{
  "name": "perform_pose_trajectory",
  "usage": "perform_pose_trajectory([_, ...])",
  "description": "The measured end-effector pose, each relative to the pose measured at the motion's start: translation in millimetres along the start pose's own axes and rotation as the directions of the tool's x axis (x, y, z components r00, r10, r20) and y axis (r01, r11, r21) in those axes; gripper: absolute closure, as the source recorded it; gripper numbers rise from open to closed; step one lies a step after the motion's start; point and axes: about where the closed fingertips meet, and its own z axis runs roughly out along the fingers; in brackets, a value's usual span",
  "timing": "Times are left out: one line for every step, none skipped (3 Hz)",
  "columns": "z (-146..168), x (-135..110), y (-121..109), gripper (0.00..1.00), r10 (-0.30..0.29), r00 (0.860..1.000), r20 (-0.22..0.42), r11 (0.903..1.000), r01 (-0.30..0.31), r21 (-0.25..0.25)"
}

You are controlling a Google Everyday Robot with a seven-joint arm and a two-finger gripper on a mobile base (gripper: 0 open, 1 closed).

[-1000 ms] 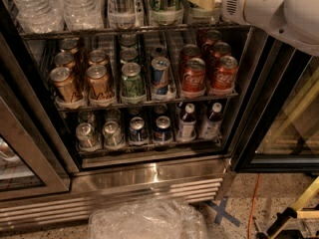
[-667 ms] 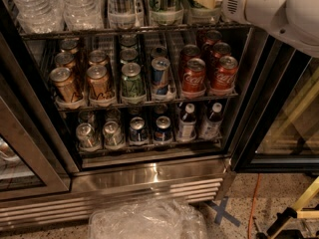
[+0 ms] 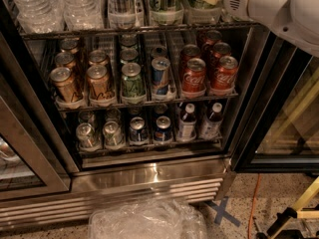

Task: Pick green can from top shelf of fridge

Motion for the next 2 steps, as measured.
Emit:
perform_pose_trajectory([-3.0, -5.3, -0.3, 1.0, -0.012, 1.0, 0.011, 0.9999, 0.012, 0.002])
perform_pose_trajectory([-8.5, -10.7, -0.2, 1.0, -0.027, 0.999, 0.021, 0.9996, 0.027, 0.005])
